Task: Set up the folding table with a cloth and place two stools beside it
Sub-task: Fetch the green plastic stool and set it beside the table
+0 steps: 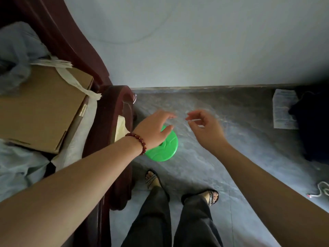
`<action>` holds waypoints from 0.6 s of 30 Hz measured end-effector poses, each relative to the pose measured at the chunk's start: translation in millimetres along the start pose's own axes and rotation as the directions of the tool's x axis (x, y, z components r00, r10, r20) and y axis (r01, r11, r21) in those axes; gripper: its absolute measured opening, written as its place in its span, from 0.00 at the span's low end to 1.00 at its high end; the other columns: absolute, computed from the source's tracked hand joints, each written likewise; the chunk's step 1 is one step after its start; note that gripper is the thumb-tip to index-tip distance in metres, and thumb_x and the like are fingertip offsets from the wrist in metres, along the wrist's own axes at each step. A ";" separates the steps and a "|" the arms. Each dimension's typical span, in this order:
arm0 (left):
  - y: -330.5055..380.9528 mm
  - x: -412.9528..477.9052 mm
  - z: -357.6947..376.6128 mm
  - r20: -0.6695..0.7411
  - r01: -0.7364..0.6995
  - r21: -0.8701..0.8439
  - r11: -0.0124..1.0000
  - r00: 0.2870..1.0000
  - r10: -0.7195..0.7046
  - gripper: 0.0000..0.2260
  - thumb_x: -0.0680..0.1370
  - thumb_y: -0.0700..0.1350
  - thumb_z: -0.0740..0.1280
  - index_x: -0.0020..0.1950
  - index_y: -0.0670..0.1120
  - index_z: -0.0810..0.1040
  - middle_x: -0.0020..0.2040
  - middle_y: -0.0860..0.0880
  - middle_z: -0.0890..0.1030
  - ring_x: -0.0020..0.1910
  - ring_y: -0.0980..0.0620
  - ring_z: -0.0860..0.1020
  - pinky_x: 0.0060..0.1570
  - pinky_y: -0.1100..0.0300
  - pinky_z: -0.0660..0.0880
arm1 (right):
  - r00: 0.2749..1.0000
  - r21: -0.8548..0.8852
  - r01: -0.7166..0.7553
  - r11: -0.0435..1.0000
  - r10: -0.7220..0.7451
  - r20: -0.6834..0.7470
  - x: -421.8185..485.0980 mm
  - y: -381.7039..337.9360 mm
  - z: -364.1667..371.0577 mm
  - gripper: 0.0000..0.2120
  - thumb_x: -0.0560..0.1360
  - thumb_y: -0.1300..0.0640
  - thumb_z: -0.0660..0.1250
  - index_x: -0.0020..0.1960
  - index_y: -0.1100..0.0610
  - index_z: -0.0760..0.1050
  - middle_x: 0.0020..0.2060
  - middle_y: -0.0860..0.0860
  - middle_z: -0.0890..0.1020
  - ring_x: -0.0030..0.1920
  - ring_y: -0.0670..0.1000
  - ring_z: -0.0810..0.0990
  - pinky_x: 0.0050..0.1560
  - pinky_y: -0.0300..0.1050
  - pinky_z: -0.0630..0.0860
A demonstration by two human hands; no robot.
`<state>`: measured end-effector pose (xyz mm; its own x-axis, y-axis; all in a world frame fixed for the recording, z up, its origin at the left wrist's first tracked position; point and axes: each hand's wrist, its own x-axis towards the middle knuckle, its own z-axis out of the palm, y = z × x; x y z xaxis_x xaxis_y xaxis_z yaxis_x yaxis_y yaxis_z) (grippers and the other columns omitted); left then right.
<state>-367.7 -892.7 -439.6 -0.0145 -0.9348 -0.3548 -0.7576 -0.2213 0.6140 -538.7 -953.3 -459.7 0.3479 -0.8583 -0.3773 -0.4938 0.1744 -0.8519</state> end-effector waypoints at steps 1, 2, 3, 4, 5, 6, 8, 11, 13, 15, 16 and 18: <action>-13.0 6.6 10.0 0.010 -0.001 0.020 1.000 1.000 0.001 0.15 0.78 0.45 0.63 0.65 0.49 0.71 0.63 0.50 0.73 0.59 0.54 0.73 0.57 0.63 0.67 | 1.000 -0.014 -0.007 1.000 0.007 0.008 7.4 13.8 7.4 0.11 0.75 0.62 0.66 0.46 0.45 0.73 0.42 0.42 0.81 0.42 0.44 0.79 0.45 0.36 0.74; -25.2 13.9 20.7 0.015 0.003 0.031 1.000 1.000 -0.003 0.15 0.78 0.45 0.63 0.65 0.49 0.71 0.63 0.50 0.73 0.59 0.53 0.74 0.57 0.62 0.68 | 1.000 -0.026 -0.007 1.000 0.007 0.013 14.4 27.0 14.4 0.11 0.75 0.61 0.66 0.44 0.44 0.73 0.42 0.41 0.81 0.42 0.43 0.79 0.44 0.35 0.74; -36.1 21.4 31.9 0.015 0.011 0.034 0.999 1.000 -0.012 0.15 0.78 0.45 0.63 0.65 0.49 0.71 0.63 0.50 0.74 0.59 0.53 0.74 0.57 0.61 0.69 | 1.000 -0.046 -0.002 0.999 0.003 0.018 20.9 39.7 20.8 0.11 0.75 0.60 0.66 0.43 0.43 0.73 0.41 0.40 0.81 0.42 0.42 0.79 0.43 0.32 0.74; -46.1 28.9 43.3 0.012 0.022 0.029 0.999 1.000 -0.023 0.15 0.78 0.44 0.63 0.65 0.49 0.71 0.63 0.50 0.74 0.59 0.52 0.74 0.57 0.60 0.69 | 1.000 -0.070 0.002 0.998 -0.001 0.023 27.2 52.0 27.1 0.11 0.75 0.60 0.65 0.43 0.43 0.73 0.41 0.39 0.80 0.42 0.41 0.79 0.42 0.28 0.73; -55.5 36.1 55.5 0.012 0.032 0.022 0.999 0.999 -0.033 0.15 0.78 0.44 0.63 0.65 0.49 0.71 0.63 0.50 0.74 0.59 0.52 0.74 0.57 0.59 0.70 | 1.000 -0.089 0.000 0.996 0.002 0.030 33.4 64.5 33.4 0.10 0.75 0.60 0.65 0.43 0.43 0.74 0.40 0.39 0.80 0.42 0.40 0.79 0.42 0.27 0.73; -64.9 42.9 68.5 0.015 0.040 0.018 0.999 0.999 -0.040 0.15 0.78 0.44 0.63 0.65 0.49 0.71 0.63 0.50 0.74 0.59 0.52 0.74 0.57 0.59 0.70 | 0.999 -0.100 -0.006 0.995 0.010 0.038 39.8 77.5 40.2 0.10 0.75 0.60 0.65 0.44 0.44 0.74 0.40 0.39 0.80 0.42 0.41 0.79 0.42 0.29 0.73; -83.0 55.0 93.9 0.040 0.051 0.037 0.998 0.998 -0.052 0.15 0.78 0.43 0.62 0.65 0.49 0.71 0.63 0.50 0.73 0.59 0.52 0.74 0.58 0.59 0.70 | 0.998 -0.133 -0.014 0.991 0.023 0.065 51.8 102.6 54.0 0.10 0.75 0.60 0.65 0.44 0.44 0.74 0.40 0.38 0.80 0.41 0.39 0.78 0.42 0.30 0.72; -111.3 69.9 129.2 0.090 0.077 0.095 0.993 0.992 -0.086 0.15 0.78 0.43 0.62 0.65 0.49 0.71 0.63 0.50 0.73 0.59 0.51 0.74 0.59 0.56 0.71 | 0.993 -0.175 0.001 0.985 0.019 0.113 67.4 140.4 75.8 0.11 0.75 0.60 0.64 0.43 0.43 0.74 0.40 0.38 0.79 0.40 0.37 0.77 0.38 0.24 0.70; -131.8 77.5 150.2 0.137 0.097 0.139 0.986 0.984 -0.116 0.15 0.78 0.42 0.62 0.64 0.49 0.71 0.63 0.49 0.73 0.60 0.50 0.74 0.61 0.53 0.70 | 0.990 -0.208 0.004 0.978 0.025 0.138 75.8 165.0 91.3 0.10 0.75 0.61 0.63 0.45 0.45 0.75 0.42 0.41 0.81 0.40 0.38 0.77 0.38 0.23 0.69; -152.4 82.3 168.9 0.195 0.121 0.189 0.975 0.968 -0.158 0.15 0.78 0.42 0.61 0.65 0.49 0.71 0.63 0.49 0.73 0.62 0.50 0.73 0.63 0.54 0.68 | 0.985 -0.236 0.013 0.972 0.029 0.170 82.4 187.7 107.4 0.09 0.75 0.62 0.63 0.47 0.49 0.77 0.44 0.44 0.81 0.41 0.42 0.78 0.42 0.28 0.72; -162.1 83.4 177.6 0.223 0.139 0.217 0.966 0.957 -0.188 0.15 0.78 0.43 0.61 0.65 0.50 0.70 0.64 0.49 0.73 0.62 0.50 0.72 0.63 0.53 0.69 | 0.982 -0.251 0.012 0.968 0.037 0.188 84.8 198.3 115.1 0.08 0.75 0.62 0.63 0.48 0.51 0.78 0.44 0.45 0.81 0.42 0.46 0.80 0.45 0.33 0.74; -179.7 82.9 193.5 0.260 0.181 0.294 0.938 0.930 -0.261 0.15 0.79 0.45 0.60 0.66 0.51 0.69 0.64 0.50 0.73 0.63 0.49 0.73 0.62 0.49 0.70 | 0.975 -0.306 0.008 0.952 0.061 0.215 87.9 217.0 128.8 0.09 0.75 0.63 0.63 0.50 0.53 0.79 0.46 0.46 0.81 0.46 0.49 0.80 0.50 0.40 0.74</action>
<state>-359.0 -876.7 -715.7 0.0148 -0.7394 -0.6731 -0.9054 -0.2955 0.3048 -512.5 -928.8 -724.5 0.4799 -0.7223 -0.4979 -0.7112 0.0120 -0.7029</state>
